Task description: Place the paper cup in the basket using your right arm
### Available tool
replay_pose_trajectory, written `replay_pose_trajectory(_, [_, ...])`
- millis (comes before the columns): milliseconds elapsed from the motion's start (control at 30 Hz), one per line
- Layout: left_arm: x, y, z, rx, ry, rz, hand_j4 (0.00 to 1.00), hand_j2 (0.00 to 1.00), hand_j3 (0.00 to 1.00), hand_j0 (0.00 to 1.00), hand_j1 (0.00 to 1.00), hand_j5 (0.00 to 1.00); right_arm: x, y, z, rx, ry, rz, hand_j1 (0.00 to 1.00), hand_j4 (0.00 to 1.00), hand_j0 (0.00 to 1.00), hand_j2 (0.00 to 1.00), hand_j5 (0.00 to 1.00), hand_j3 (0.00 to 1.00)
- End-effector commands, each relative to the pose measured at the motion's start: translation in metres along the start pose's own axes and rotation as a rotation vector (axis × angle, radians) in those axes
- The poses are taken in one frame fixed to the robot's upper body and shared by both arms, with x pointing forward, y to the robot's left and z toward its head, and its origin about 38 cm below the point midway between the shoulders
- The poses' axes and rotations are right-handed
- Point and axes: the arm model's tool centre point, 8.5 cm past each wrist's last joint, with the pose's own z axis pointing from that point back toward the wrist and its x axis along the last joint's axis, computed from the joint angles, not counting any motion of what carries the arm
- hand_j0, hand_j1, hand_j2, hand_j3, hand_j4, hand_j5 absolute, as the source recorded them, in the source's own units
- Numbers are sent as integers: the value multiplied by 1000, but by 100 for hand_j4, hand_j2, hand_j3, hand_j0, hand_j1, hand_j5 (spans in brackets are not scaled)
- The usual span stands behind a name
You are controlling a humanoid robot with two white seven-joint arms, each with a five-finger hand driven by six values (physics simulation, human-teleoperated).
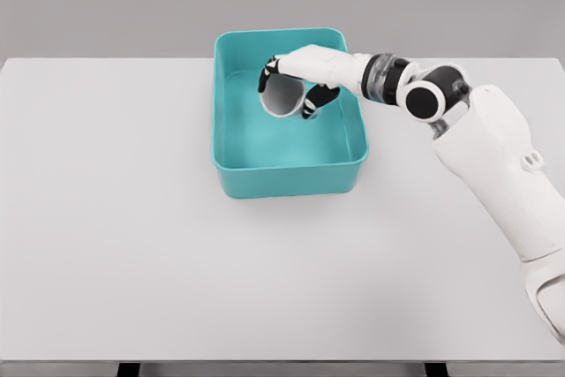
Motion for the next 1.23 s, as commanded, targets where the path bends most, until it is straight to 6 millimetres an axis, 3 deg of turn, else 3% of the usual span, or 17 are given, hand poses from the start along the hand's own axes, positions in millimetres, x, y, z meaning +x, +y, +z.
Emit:
replay_pose_trajectory(0, [0,0,0,0,0,0,100,100,100,100,100,100,13,-5,-7,16,74,131,64,64,64,64,64,64])
replay_pose_trajectory(100, [0,0,0,0,0,0,100,100,100,100,100,100,34,14,-29,94,89,225,65,65,65,65,65,65])
replay_pose_trajectory(200, [0,0,0,0,0,0,100,100,100,100,100,100,42,23,-37,126,92,266,67,67,67,67,67,67])
replay_pose_trajectory(233, [0,0,0,0,0,0,100,100,100,100,100,100,42,23,-37,127,91,268,100,100,100,100,100,100])
replay_pose_trajectory(433, [0,0,0,0,0,0,100,100,100,100,100,100,41,9,-31,86,86,245,100,100,100,100,100,100])
replay_pose_trajectory(467, [0,0,0,0,0,0,100,100,100,100,100,100,35,-24,-9,-35,37,130,100,100,100,100,100,100])
replay_pose_trajectory(500, [0,0,0,0,0,0,100,100,100,100,100,100,20,-43,19,-118,0,26,100,100,100,100,100,100])
replay_pose_trajectory(533, [0,0,0,0,0,0,100,100,100,100,100,100,-6,-59,67,-252,-117,-140,100,100,100,100,100,100])
replay_pose_trajectory(600, [0,0,0,0,0,0,100,100,100,100,100,100,-59,-58,145,-398,-108,-301,100,100,100,100,100,100])
replay_pose_trajectory(700, [0,0,0,0,0,-2,100,100,100,100,100,100,-92,-38,211,-539,-99,-396,100,100,100,100,100,100])
replay_pose_trajectory(767, [0,0,0,0,0,0,100,100,100,100,100,100,-106,-19,225,-523,-42,-419,100,100,100,100,100,100])
replay_pose_trajectory(900, [0,0,0,0,0,0,100,100,100,100,100,100,-141,56,235,-369,158,-480,100,100,100,100,100,100])
replay_pose_trajectory(933, [0,0,0,0,0,0,100,100,100,100,100,100,-144,63,235,-358,169,-490,100,100,100,100,100,100])
replay_pose_trajectory(1200, [0,0,0,0,-1,0,100,100,100,100,100,100,-144,63,232,-366,166,-496,100,100,100,100,100,100])
